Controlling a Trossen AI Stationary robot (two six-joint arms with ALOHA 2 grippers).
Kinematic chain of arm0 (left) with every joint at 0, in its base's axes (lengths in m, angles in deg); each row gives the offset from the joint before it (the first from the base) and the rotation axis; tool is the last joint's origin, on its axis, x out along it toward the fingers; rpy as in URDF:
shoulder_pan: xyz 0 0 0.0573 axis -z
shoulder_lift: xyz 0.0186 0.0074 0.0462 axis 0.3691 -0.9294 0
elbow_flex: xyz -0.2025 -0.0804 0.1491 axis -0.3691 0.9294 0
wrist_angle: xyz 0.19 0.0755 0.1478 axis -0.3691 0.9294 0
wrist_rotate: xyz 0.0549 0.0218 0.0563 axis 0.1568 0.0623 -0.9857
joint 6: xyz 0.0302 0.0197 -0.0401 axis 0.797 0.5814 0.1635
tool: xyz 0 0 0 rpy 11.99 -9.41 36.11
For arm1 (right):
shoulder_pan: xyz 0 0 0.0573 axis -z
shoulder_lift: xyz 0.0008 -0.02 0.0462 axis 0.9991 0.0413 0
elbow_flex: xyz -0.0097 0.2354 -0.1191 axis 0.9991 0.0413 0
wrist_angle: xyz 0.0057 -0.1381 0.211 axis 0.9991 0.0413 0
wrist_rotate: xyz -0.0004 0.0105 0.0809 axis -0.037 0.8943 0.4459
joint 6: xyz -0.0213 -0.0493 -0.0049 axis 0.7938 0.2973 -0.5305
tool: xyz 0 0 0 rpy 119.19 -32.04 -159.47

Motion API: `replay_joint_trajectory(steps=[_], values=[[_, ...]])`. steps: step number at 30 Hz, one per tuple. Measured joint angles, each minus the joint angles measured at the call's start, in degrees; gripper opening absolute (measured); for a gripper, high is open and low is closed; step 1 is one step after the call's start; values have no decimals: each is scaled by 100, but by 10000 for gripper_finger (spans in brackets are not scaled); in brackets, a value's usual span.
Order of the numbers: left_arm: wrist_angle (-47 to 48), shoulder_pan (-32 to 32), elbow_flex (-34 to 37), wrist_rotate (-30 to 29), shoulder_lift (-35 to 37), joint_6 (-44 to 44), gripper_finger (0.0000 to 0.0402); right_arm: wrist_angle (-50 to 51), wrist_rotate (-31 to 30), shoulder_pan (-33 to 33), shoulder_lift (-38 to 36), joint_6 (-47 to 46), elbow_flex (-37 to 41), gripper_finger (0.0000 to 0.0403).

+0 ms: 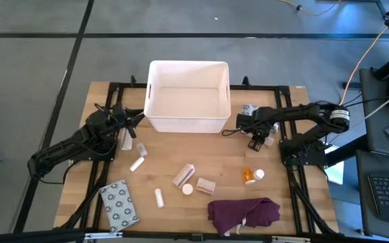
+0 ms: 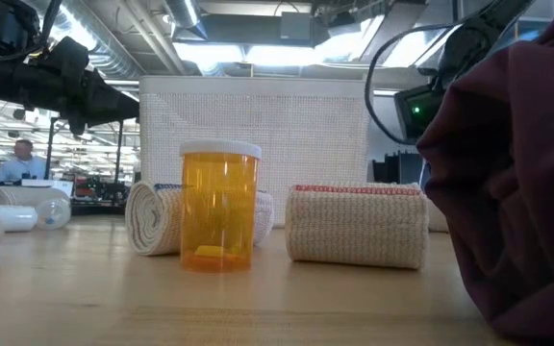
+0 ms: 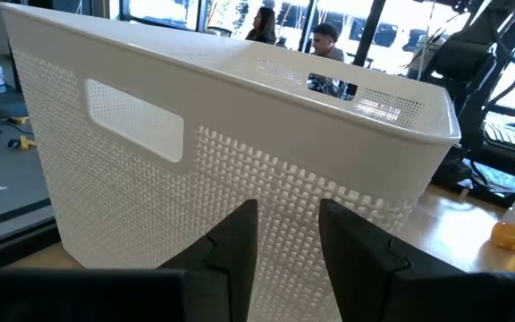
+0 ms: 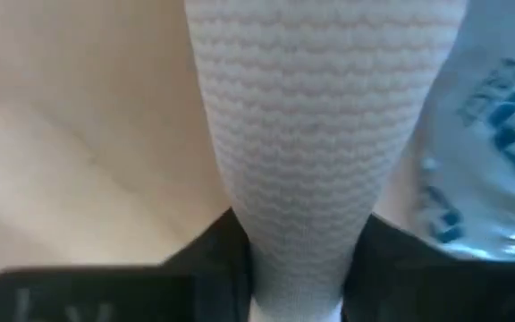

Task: Pick & place medical supplies in basket/bin
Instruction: Put the light brown and green bandage into the white bin

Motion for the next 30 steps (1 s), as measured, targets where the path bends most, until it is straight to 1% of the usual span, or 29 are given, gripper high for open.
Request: replay_joint_trajectory(steps=[2, 6, 8, 10, 12, 15, 17, 18, 20, 22, 23, 24, 26, 28, 30], values=[[0, -1, -1, -1, 0, 0, 116, 176, 539, -4, -99, 290, -128, 82], [0, 1, -1, 1, 0, 2, 116, 920, 1669, -4, -388, 635, -558, 82], [0, 0, -1, 0, 1, 1, 116, 1429, 2383, -3, -543, 652, -873, 88], [0, -1, -1, 0, 0, 2, 116, 1864, 2953, -31, -721, 628, -1234, 101], [0, 0, -1, 1, 1, 2, 116, 2145, 3321, -127, -921, 631, -1647, 106], [0, -1, 0, 1, 0, 2, 116, 2196, 3605, -266, -1233, 580, -2382, 99], [0, 1, -1, 1, 0, 2, 116, 2074, 3606, -329, -1397, 363, -2908, 91], [0, 1, -1, 1, 0, 4, 116, 1810, 3560, -342, -1474, 204, -3184, 88], [0, -1, -1, 1, 1, 4, 116, 1021, 3281, -343, -1585, -288, -3669, 88], [0, -1, -1, 1, 0, 4, 116, 15, 2799, -337, -1586, -924, -4135, 92], [0, -1, -1, 1, 1, 4, 116, -436, 2547, -319, -1557, -1096, -4342, 94], [0, 1, -1, 1, 0, 4, 116, -851, 2363, -289, -1493, -1161, -4544, 96], [-2, 1, -1, 1, 0, 4, 116, -1633, 2130, -231, -1337, -970, -4890, 97], [0, -1, -1, 1, 0, 7, 116, -2207, 1863, -160, -1094, -716, -5158, 95], [0, 0, 0, 1, 0, 6, 116, -2553, 1581, -93, -754, -495, -5409, 94]])
